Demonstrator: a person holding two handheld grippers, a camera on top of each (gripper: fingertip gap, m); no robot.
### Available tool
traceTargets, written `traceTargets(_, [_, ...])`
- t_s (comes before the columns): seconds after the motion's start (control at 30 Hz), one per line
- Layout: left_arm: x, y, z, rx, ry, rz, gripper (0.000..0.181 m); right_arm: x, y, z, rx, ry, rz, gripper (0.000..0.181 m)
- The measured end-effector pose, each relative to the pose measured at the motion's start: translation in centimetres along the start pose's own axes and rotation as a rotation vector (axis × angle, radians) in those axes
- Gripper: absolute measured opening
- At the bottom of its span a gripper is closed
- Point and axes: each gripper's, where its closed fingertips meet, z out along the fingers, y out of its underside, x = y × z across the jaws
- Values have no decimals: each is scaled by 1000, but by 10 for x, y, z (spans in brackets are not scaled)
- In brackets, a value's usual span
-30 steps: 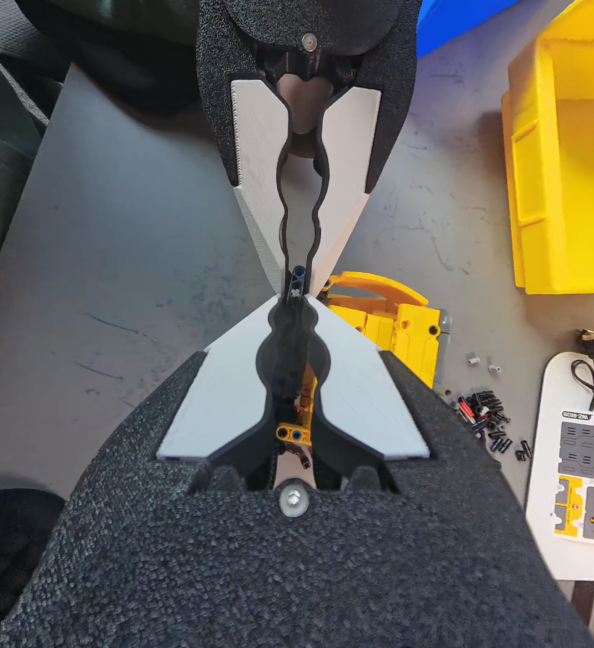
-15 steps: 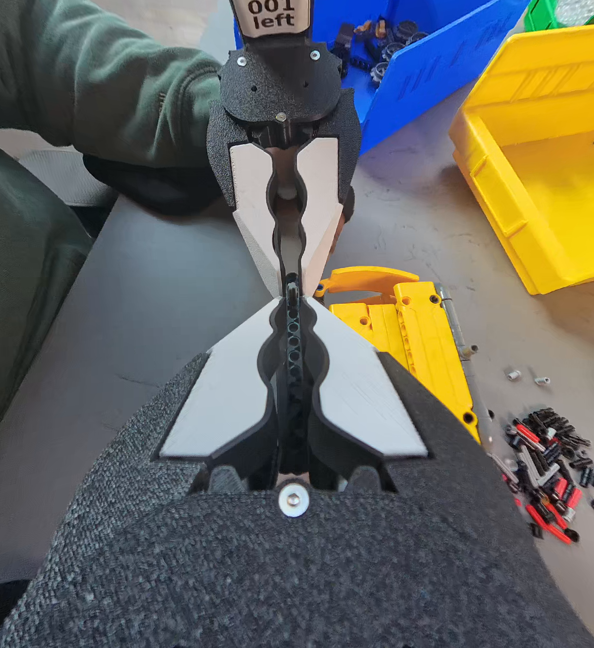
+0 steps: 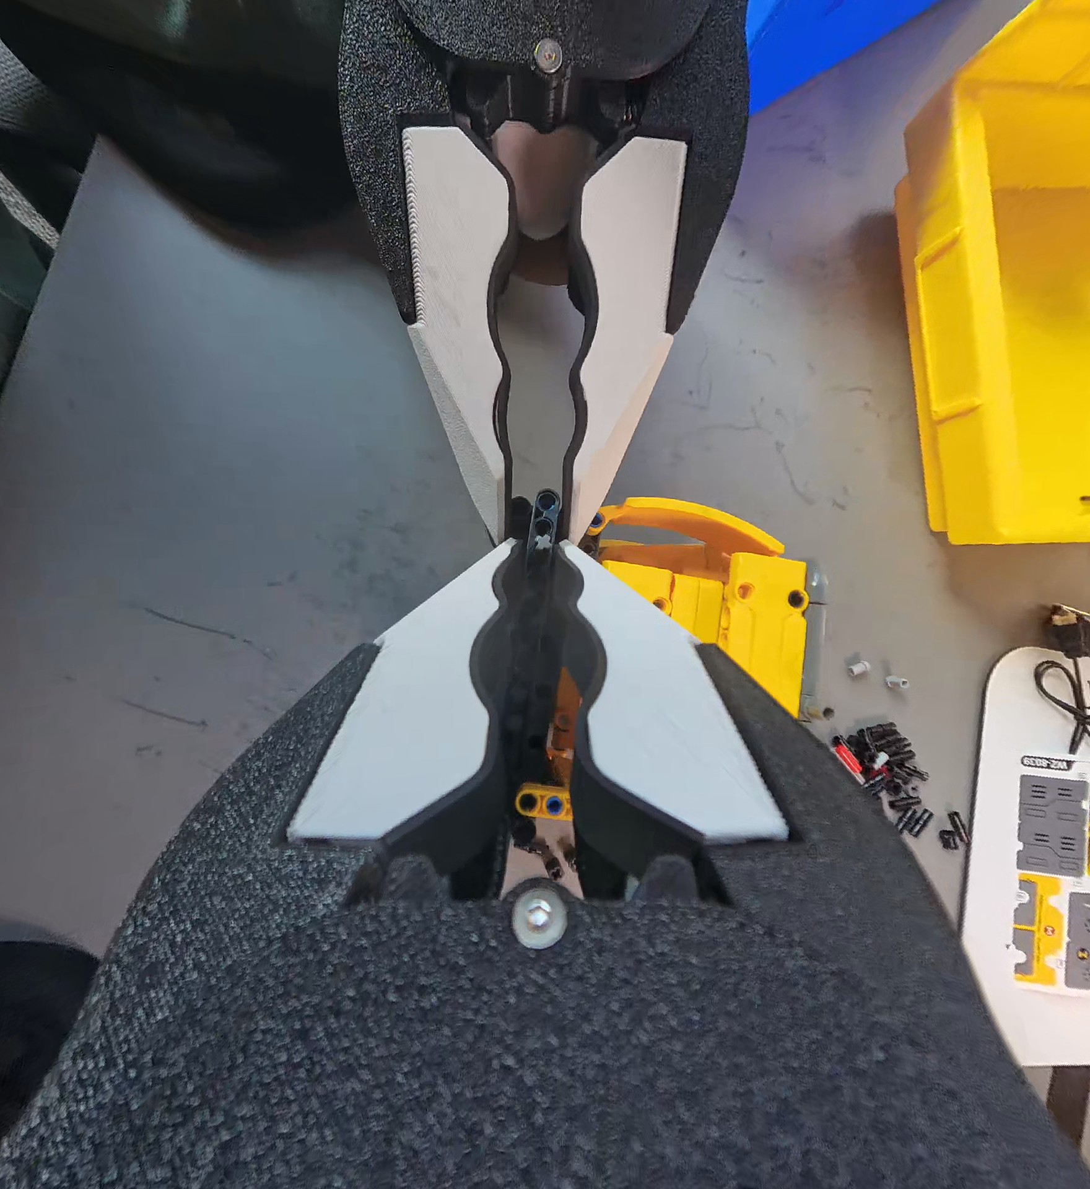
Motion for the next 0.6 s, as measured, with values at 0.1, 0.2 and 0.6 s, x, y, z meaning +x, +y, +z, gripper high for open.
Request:
traceTargets(0.1, [-1, 1, -2, -3, -5, -3, 16, 1, -2, 2, 0, -1, 28, 8])
traceTargets(0.2, [-1, 0, -6, -5, 4, -3, 15, 0, 0, 0, 2, -13, 36, 6])
traceTargets(0.6, [0, -1, -7, -9, 4, -25, 10, -2, -1, 3, -29, -20, -13, 7])
